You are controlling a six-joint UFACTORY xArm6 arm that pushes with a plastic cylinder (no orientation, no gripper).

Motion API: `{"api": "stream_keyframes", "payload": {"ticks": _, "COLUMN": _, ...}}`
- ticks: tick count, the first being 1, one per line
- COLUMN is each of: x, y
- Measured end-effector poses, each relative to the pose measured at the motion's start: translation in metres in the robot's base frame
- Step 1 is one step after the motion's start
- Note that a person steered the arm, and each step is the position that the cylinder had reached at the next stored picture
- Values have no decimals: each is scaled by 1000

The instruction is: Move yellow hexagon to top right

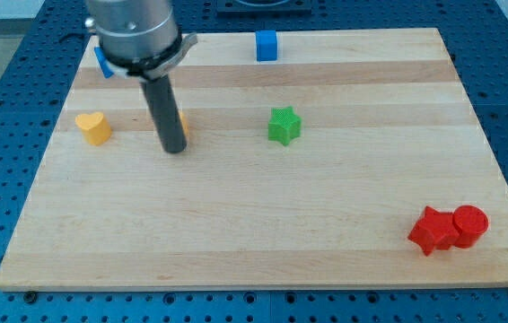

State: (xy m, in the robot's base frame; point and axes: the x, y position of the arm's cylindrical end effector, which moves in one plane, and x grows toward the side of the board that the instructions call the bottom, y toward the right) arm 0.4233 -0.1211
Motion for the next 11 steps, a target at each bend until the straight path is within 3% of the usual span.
{"api": "stream_keyframes", "payload": {"ticks": 1, "x": -9, "y": 1}}
{"api": "stream_keyframes", "payload": {"ticks": 2, "x": 18, "y": -2}}
{"api": "stream_keyframes", "payload": {"ticks": 4, "x": -19, "y": -20}}
{"api": "stream_keyframes", "payload": {"ticks": 6, "x": -53, "y": 58}}
{"api": "stream_keyframes", "payload": {"ticks": 7, "x": -40, "y": 60}}
{"api": "stream_keyframes", "payload": {"ticks": 8, "x": -13, "y": 45}}
{"api": "stream_keyframes", "payload": {"ticks": 11, "x": -22, "y": -49}}
